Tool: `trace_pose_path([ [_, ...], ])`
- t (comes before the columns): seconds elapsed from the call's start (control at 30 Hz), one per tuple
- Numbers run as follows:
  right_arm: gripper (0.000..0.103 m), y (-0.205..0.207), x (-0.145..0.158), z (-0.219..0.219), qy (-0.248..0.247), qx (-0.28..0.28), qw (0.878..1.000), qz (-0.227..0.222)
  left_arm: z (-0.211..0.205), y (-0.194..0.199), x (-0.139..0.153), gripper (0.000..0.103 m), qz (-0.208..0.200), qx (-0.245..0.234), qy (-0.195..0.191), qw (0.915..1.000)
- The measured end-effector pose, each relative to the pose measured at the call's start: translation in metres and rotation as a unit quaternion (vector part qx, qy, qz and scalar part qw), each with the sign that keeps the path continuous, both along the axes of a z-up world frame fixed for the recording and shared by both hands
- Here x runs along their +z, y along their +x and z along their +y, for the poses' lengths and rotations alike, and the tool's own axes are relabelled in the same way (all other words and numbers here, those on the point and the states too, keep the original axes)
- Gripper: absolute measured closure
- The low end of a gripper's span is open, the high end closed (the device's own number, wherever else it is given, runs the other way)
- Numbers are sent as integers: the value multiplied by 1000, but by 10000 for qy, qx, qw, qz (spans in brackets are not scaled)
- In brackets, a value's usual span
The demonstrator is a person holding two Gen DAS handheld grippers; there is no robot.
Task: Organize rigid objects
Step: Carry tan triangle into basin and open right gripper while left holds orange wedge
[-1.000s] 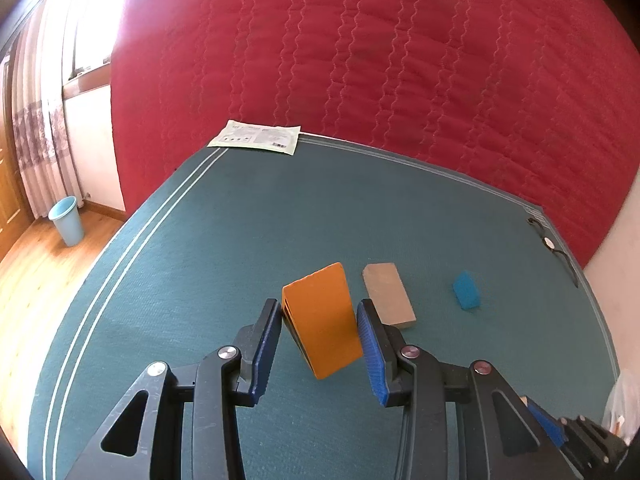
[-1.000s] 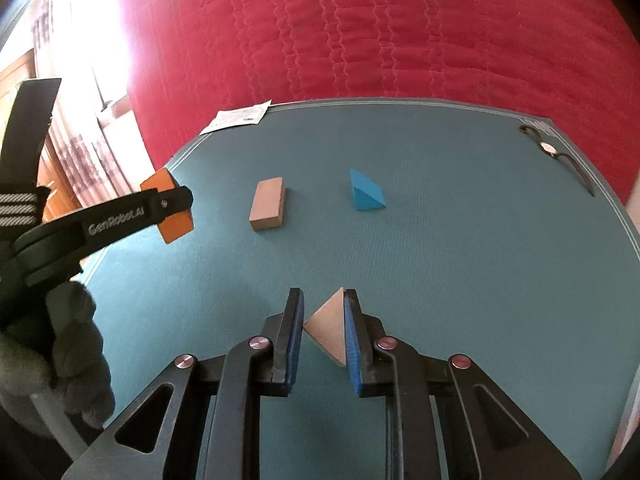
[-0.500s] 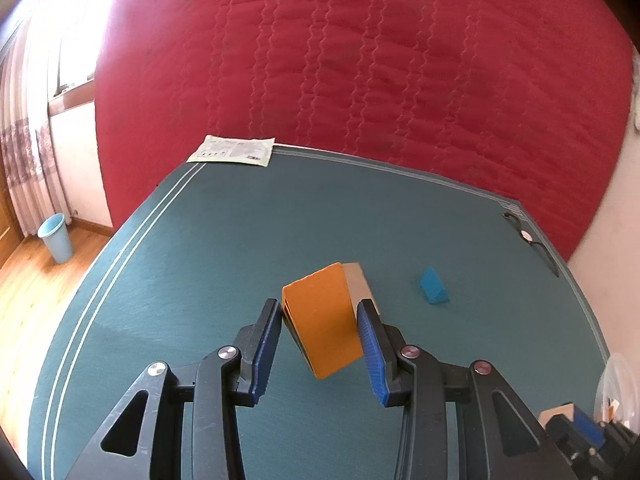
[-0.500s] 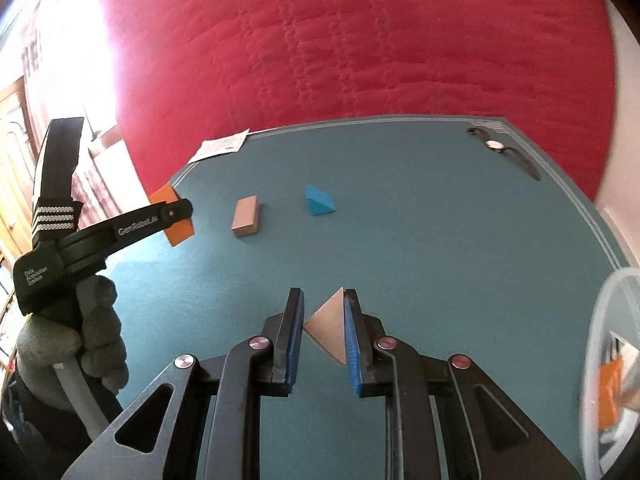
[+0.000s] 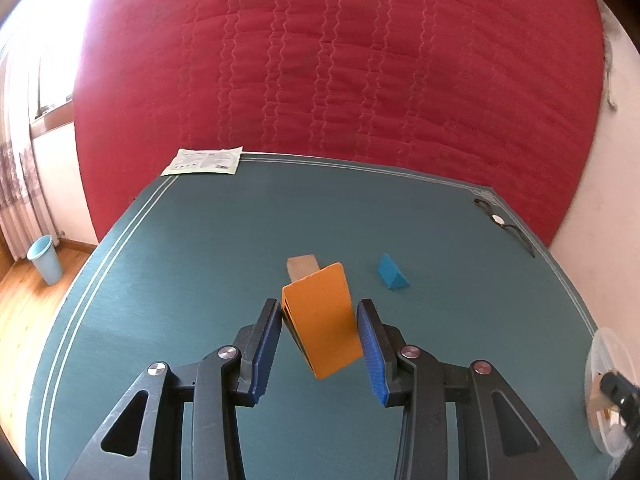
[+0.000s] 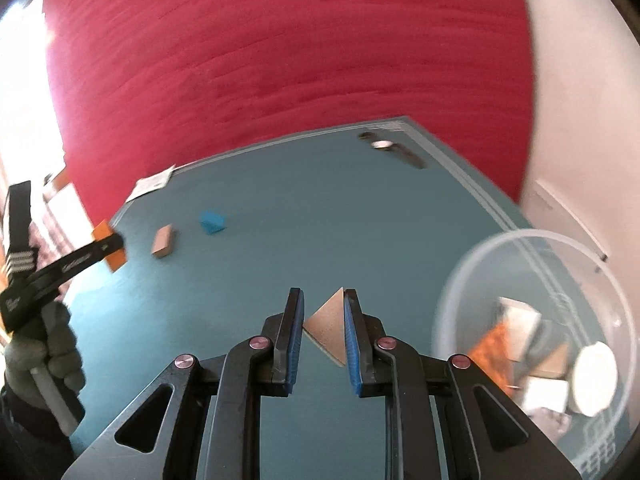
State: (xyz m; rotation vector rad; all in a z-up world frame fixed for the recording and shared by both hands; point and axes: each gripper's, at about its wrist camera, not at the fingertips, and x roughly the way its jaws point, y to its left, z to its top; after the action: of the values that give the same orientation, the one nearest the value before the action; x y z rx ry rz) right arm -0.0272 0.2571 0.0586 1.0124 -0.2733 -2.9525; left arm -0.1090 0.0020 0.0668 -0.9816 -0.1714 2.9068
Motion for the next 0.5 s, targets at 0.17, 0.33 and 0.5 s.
trace_pose_path([
  [0.17, 83, 10, 2, 32, -39, -419, 9991, 24, 11, 4, -3, 62, -13, -181, -10, 9998],
  [0.33, 83, 18, 3, 61, -79, -753, 9971, 24, 23, 10, -3, 62, -22, -352, -51, 9994],
  [0.5, 83, 31, 4, 91, -181, -1057, 9942, 42, 35, 17, -3, 62, -39, -523, -84, 9986],
])
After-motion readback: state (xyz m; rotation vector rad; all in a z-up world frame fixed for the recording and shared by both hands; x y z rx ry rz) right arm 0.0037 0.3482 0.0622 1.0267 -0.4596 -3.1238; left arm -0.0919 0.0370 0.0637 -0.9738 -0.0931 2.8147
